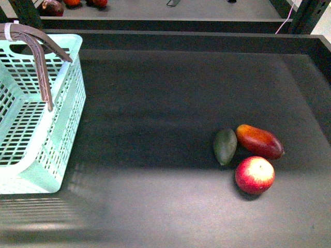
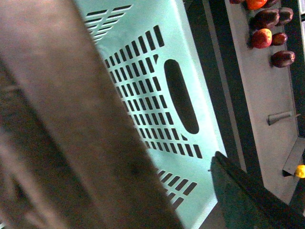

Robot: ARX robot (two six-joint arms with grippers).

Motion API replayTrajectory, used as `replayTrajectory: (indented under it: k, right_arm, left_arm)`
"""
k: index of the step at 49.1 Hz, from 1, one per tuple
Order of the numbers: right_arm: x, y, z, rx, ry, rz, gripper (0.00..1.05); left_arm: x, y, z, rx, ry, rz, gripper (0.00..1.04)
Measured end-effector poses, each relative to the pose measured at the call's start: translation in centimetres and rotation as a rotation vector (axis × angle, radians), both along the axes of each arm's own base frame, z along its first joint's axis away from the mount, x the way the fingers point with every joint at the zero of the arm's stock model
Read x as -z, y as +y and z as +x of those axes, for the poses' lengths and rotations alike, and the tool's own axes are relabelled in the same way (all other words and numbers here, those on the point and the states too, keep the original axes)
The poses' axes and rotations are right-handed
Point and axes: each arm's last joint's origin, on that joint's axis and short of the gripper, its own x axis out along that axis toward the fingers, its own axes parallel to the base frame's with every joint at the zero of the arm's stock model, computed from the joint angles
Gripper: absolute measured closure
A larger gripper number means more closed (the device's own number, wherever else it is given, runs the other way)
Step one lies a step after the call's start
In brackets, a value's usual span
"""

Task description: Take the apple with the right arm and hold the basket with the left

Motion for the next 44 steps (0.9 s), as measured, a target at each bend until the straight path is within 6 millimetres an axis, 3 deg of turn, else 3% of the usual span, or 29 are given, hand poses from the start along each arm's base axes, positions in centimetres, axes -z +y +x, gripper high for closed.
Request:
replayTrajectory:
  k: [6, 11, 24, 31, 37, 44]
  right_arm:
    - [0.0, 0.0, 0.0, 0.000, 0.000, 0.000, 0.09]
    - [0.0, 0.0, 0.0, 0.000, 0.000, 0.000, 0.09]
    - [0.0, 0.0, 0.0, 0.000, 0.000, 0.000, 0.09]
    - [0.0, 0.0, 0.0, 0.000, 0.000, 0.000, 0.09]
    - [0.0, 0.0, 0.0, 0.000, 0.000, 0.000, 0.09]
    - [0.0, 0.0, 0.0, 0.000, 0.000, 0.000, 0.09]
  left_arm:
    - [-0.2, -0.1, 0.1, -0.014, -0.006, -0.028, 0.77]
    - [-0.6, -0.5, 0.2, -0.012, -0.021, -0.062, 0.90]
    - [-1.6, -1.6, -1.8, 0.074, -0.007, -0.024, 0.90]
    - [-4.0, -2.9, -3.6, 0.158, -0.044, -0.003, 0.90]
    - [-7.0, -5.7, -4.8, 0.260, -0.100, 0.015, 0.90]
    - [-9.7, -11.0, -6.3, 0.452, -0.148, 0.005, 0.90]
